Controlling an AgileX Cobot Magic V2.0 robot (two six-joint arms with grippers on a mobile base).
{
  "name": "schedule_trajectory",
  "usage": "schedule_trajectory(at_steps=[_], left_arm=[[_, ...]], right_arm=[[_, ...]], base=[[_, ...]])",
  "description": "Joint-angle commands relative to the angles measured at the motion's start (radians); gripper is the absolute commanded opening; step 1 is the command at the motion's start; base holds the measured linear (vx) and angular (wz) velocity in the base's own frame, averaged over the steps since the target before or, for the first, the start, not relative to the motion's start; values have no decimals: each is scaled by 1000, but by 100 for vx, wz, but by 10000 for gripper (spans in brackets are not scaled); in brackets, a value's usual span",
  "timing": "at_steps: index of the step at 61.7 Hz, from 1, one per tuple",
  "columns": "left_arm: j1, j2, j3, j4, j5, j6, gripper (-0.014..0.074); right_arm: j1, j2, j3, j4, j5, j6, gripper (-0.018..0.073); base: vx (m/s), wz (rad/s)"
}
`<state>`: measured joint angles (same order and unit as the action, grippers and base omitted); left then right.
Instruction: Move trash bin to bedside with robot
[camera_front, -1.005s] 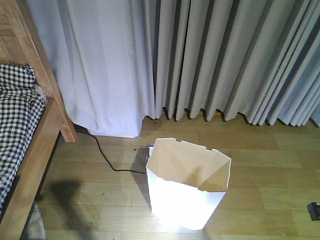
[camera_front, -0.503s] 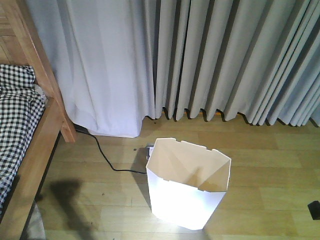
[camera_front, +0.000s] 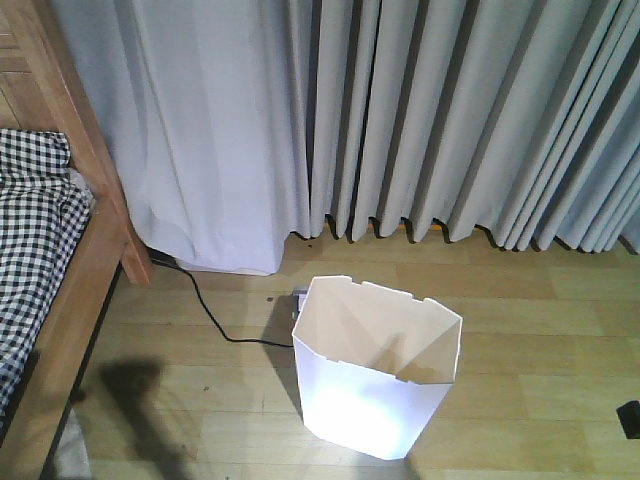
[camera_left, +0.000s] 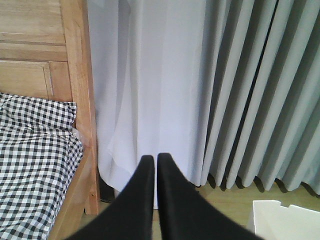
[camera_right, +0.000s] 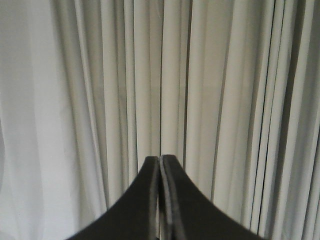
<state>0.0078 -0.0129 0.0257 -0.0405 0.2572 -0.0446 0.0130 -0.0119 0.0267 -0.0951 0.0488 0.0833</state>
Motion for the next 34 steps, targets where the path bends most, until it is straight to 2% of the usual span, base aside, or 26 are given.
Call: schedule_trajectory(at_steps=[1,34], left_arm=[[0,-14,12,-4,-65,-5,-6],[0,-14,12,-4,-65,-5,-6]], right_arm=[[-1,-3,8,-12,-74,-2,-9],[-1,-3,8,-12,-74,-2,-9]], base=[[0,0],[0,0]])
